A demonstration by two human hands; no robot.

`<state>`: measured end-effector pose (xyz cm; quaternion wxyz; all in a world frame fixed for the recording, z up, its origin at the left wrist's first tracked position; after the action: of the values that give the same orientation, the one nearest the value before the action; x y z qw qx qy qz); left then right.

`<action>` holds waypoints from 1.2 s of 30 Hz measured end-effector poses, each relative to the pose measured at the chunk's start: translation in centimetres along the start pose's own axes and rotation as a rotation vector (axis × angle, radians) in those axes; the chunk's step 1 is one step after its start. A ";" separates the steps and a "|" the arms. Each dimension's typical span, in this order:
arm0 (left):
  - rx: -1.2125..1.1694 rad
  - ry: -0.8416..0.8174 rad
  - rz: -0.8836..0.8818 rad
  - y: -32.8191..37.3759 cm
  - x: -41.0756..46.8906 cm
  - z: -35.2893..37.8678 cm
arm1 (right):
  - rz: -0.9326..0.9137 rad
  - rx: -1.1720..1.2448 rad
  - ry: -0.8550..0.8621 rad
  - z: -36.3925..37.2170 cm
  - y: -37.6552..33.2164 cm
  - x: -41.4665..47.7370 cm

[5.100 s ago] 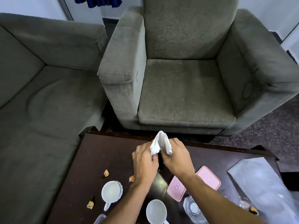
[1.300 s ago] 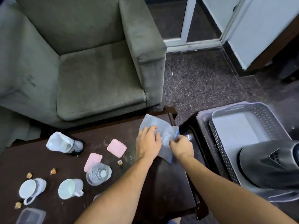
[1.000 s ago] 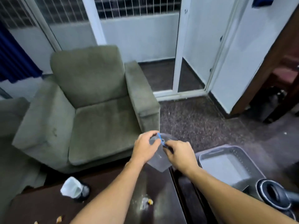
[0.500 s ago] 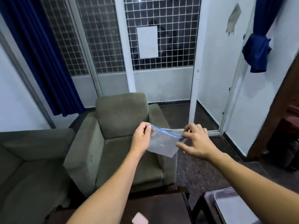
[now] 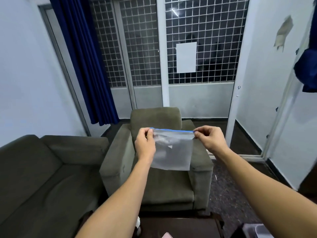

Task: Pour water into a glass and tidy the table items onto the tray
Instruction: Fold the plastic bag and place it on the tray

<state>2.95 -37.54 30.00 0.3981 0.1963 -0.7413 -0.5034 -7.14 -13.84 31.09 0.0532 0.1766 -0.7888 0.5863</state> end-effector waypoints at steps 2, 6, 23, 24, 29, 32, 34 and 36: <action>0.043 0.017 -0.009 0.4 0.3 -0.6 | -0.038 0.025 0.100 0.4 -1.1 0.1; 0.113 -0.131 0.044 1.3 0.6 -0.4 | -0.088 0.071 -0.018 2.1 -3.1 -0.5; 0.295 -0.018 0.226 1.2 0.3 -2.0 | -0.188 0.019 -0.330 3.8 -9.3 1.4; 0.311 -0.025 0.226 0.8 0.1 -2.1 | -0.203 0.001 -0.312 3.6 -9.4 1.6; 0.114 -0.194 0.050 0.1 0.3 -2.1 | -0.282 -0.223 -0.405 3.9 -9.8 1.8; 0.052 -0.255 0.103 1.9 1.2 -1.9 | -0.349 -0.379 -0.472 4.5 -10.1 1.7; 0.051 -0.251 0.164 2.9 1.6 -1.8 | -0.382 -0.447 -0.493 4.9 -10.3 1.4; 0.046 -0.224 0.205 3.6 1.7 -1.8 | -0.382 -0.459 -0.501 5.3 -10.3 1.2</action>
<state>3.73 -38.26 34.18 0.3575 0.0712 -0.8085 -0.4619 -4.08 -21.65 39.20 0.0052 0.4416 -0.8410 0.3127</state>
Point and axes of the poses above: each hand's wrist, its own x-axis towards the middle knuckle, its own z-axis out of the palm, y = z × x, the point moved 3 cm from there along x, towards the middle knuckle, and after that the axes turned 2 degrees about x, right-handed, at the moved point
